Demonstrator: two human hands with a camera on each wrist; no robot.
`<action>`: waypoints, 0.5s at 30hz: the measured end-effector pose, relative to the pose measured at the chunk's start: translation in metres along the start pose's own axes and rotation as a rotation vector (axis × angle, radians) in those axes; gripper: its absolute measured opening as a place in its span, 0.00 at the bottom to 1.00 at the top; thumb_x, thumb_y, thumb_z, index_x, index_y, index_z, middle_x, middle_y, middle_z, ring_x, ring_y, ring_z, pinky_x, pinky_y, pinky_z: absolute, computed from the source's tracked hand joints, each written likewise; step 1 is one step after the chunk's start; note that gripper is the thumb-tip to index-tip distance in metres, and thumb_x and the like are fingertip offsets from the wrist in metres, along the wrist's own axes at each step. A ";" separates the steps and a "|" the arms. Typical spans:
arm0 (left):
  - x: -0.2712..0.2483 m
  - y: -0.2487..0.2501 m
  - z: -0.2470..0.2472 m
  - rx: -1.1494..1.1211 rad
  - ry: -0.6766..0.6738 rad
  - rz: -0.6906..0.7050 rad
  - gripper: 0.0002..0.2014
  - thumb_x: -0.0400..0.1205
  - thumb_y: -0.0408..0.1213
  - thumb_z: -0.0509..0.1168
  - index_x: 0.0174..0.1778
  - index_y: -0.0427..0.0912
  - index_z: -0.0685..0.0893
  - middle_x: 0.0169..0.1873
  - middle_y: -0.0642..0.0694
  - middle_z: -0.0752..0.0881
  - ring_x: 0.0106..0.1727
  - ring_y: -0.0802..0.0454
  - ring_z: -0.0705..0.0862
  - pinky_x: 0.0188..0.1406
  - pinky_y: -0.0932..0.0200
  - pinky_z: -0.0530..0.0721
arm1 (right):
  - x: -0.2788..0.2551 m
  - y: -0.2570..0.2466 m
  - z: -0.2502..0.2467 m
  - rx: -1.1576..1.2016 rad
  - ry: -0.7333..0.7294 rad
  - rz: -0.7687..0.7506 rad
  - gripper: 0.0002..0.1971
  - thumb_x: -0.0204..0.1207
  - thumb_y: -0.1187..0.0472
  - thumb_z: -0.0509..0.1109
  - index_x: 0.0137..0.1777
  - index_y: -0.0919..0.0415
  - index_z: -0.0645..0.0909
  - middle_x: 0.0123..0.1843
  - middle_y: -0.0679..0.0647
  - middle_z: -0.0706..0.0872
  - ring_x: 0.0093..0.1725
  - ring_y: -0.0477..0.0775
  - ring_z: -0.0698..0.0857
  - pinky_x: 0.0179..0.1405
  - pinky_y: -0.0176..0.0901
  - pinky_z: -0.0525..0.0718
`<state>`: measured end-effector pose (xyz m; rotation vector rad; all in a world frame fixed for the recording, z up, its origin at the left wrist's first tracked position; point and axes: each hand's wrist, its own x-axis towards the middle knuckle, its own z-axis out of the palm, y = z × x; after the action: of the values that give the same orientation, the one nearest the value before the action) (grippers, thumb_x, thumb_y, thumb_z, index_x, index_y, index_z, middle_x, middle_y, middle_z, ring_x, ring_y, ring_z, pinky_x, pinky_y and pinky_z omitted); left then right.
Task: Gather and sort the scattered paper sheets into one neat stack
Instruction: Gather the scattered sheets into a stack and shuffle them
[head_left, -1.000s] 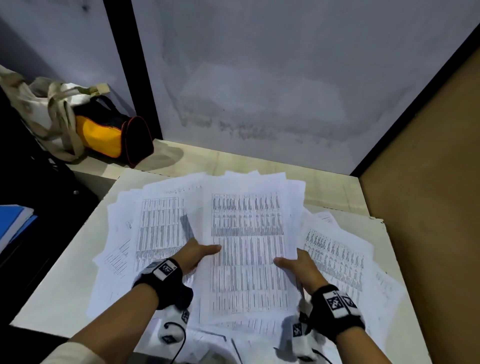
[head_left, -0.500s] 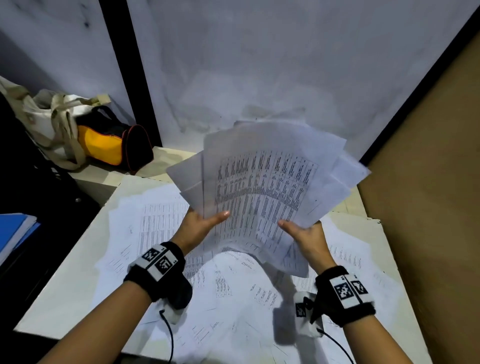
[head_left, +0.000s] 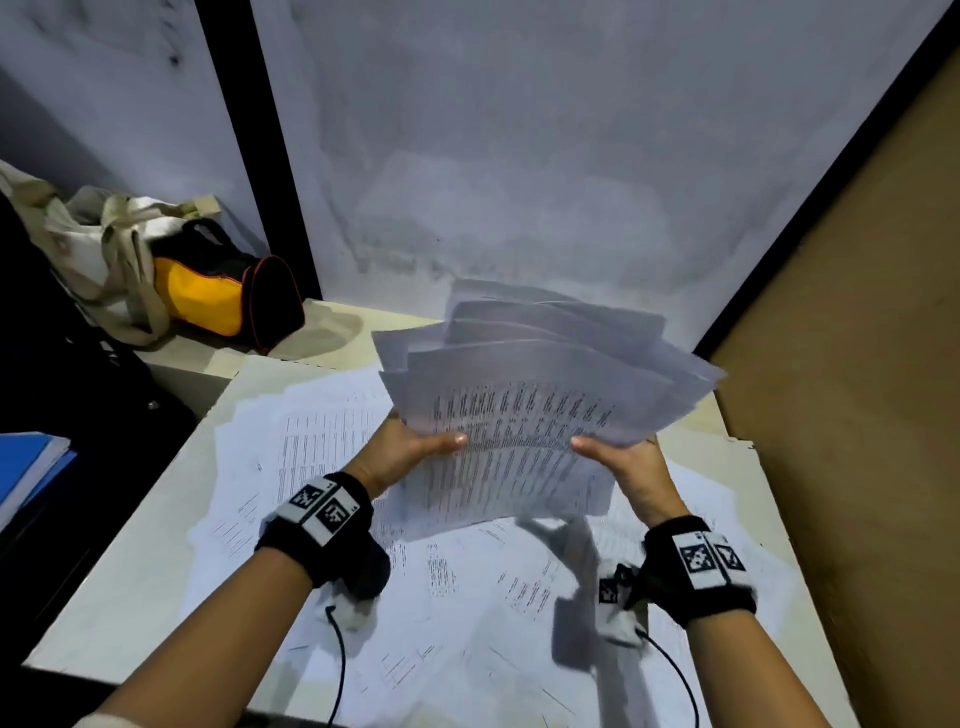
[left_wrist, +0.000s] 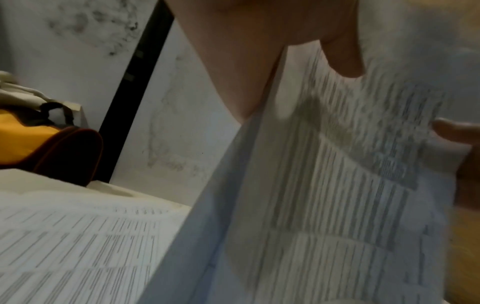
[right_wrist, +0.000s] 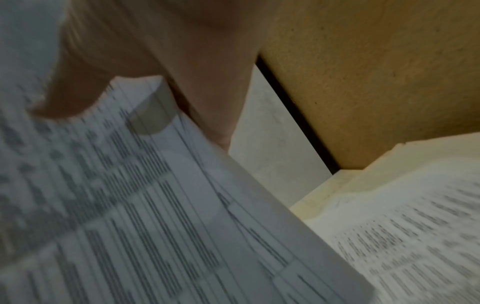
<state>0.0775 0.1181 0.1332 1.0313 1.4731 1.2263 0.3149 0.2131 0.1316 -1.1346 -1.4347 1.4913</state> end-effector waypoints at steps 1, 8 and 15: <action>0.001 -0.001 0.001 0.004 -0.018 -0.019 0.46 0.44 0.67 0.77 0.56 0.45 0.83 0.52 0.52 0.88 0.56 0.56 0.86 0.61 0.57 0.81 | 0.003 -0.001 0.002 -0.004 -0.007 0.007 0.23 0.56 0.63 0.82 0.53 0.64 0.84 0.44 0.49 0.91 0.50 0.50 0.89 0.57 0.45 0.85; 0.002 0.015 0.007 -0.001 0.063 -0.036 0.20 0.71 0.50 0.73 0.55 0.49 0.79 0.53 0.49 0.84 0.59 0.51 0.81 0.72 0.47 0.73 | 0.013 -0.008 0.010 -0.008 0.055 -0.045 0.17 0.66 0.70 0.76 0.55 0.67 0.81 0.47 0.54 0.89 0.47 0.46 0.89 0.61 0.50 0.84; -0.006 0.033 0.013 -0.034 -0.030 0.211 0.22 0.78 0.31 0.68 0.62 0.57 0.71 0.52 0.63 0.78 0.49 0.79 0.81 0.50 0.78 0.78 | 0.001 -0.001 0.022 0.092 0.072 -0.101 0.37 0.55 0.52 0.84 0.63 0.65 0.77 0.54 0.56 0.88 0.53 0.51 0.88 0.52 0.40 0.87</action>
<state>0.0930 0.1205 0.1659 1.2008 1.3418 1.3723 0.2934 0.2068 0.1319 -1.0343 -1.3404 1.4171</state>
